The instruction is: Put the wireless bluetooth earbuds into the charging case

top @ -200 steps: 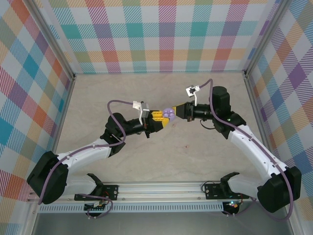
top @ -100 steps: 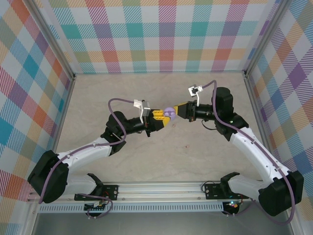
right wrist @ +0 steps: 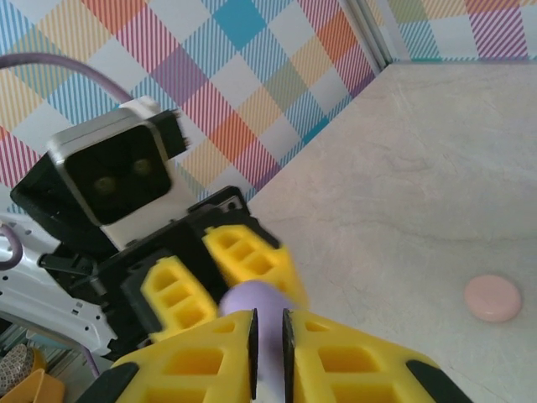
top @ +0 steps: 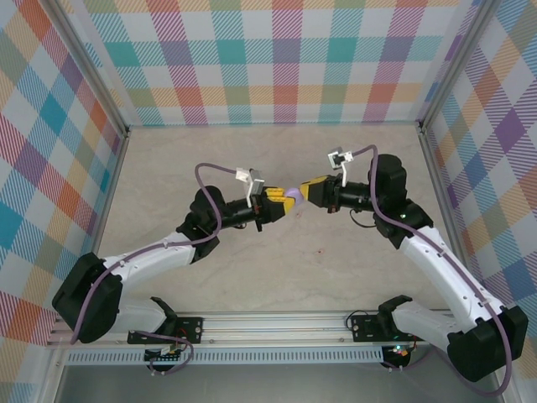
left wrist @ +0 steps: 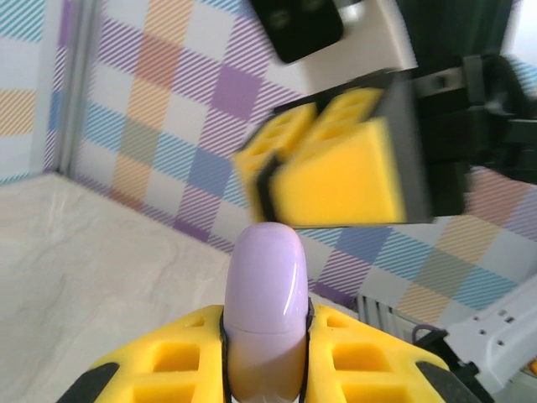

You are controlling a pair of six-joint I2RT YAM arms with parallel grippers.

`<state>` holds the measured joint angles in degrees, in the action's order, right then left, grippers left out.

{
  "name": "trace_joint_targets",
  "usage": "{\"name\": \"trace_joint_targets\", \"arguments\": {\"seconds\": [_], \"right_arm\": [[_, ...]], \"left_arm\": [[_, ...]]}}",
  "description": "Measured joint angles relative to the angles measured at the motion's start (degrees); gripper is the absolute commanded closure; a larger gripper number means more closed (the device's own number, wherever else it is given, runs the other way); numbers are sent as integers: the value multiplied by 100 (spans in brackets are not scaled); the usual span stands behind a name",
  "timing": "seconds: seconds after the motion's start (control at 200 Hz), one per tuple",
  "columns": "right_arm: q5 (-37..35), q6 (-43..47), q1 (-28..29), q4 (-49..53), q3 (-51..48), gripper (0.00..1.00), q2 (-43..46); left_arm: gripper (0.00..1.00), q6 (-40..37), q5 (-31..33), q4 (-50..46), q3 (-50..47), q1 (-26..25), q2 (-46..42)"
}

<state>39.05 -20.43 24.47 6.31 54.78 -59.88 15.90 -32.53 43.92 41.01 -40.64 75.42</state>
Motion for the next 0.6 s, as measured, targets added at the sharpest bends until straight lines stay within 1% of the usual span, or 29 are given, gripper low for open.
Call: {"name": "trace_joint_targets", "arguments": {"seconds": [0.085, 0.275, 0.43, 0.6], "right_arm": [[-278, 90, 37, 337, 103, 81, -20], [-1239, 236, 37, 970, 280, 81, -101], [-1873, 293, 37, 1370, 280, 80, -166], [-2310, 297, 37, 1676, 278, 78, -203]], "left_arm": [[80, 76, 240, -369, 162, 0, 118], [78, 369, 643, -1095, 734, 129, 459], [78, 739, 831, -1786, 1379, 476, 1001], [77, 1088, 761, -2424, 2087, 901, 1797]]}}
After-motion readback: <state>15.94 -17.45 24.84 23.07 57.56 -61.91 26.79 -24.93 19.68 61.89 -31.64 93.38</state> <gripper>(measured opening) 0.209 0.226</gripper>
